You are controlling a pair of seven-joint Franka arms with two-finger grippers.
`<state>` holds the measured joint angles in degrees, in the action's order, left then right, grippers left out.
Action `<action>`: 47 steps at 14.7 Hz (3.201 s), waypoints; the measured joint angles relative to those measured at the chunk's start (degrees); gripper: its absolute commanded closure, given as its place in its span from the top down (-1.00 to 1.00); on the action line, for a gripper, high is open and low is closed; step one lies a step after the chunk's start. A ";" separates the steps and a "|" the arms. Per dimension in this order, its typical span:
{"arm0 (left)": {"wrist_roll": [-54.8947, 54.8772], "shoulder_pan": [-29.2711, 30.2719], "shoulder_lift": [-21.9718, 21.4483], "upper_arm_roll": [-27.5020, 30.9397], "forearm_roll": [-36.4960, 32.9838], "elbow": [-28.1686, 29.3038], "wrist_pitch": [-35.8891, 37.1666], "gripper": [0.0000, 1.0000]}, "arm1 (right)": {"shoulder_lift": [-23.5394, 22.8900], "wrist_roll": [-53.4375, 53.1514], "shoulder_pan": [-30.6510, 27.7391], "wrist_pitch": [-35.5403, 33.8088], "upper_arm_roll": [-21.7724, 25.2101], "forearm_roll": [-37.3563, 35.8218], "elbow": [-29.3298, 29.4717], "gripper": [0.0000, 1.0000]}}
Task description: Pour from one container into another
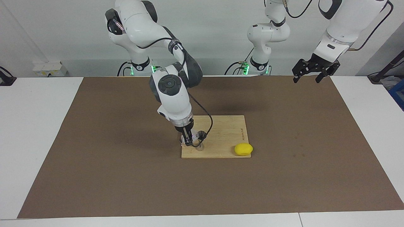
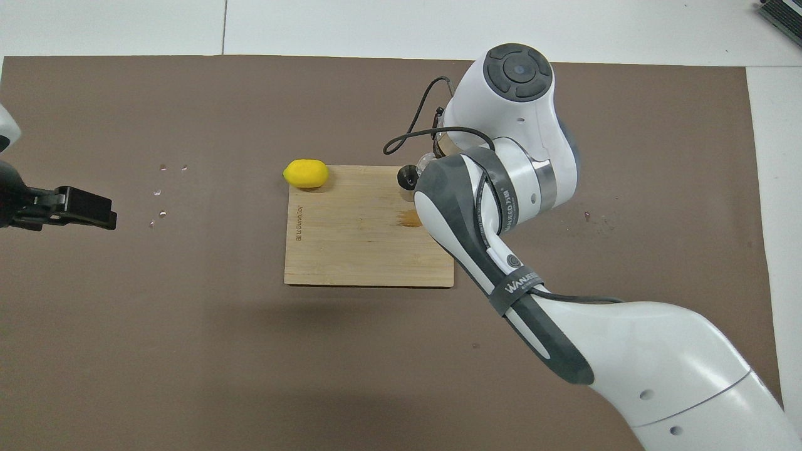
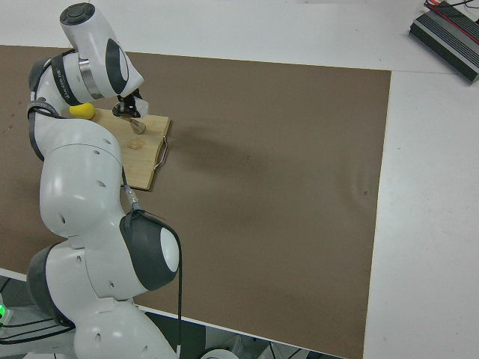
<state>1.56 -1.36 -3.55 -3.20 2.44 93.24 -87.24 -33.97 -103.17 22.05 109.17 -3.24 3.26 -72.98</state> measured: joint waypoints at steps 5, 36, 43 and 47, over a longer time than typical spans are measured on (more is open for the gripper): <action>-0.27 0.03 0.00 -0.13 -0.11 -0.62 1.43 1.00 | 0.01 0.00 0.81 -1.63 -0.06 -5.02 1.43 -1.00; -2.93 0.20 0.00 -0.19 -0.77 -0.47 1.39 1.00 | 1.05 1.59 4.59 -3.52 -0.83 -13.71 2.80 -1.00; -2.93 0.20 0.00 -0.19 -0.77 -0.46 1.39 1.00 | 1.05 4.80 -1.59 -3.41 -0.95 -0.51 3.01 -1.00; -2.93 0.20 0.00 -0.19 -0.77 -0.46 1.39 1.00 | 1.05 8.57 -6.54 -3.48 -0.93 8.07 2.34 -1.00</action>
<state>-1.38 -1.17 -3.54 -3.39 1.67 92.78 -85.85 -32.91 -94.60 15.51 105.69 -4.18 11.33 -70.64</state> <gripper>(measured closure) 0.000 0.498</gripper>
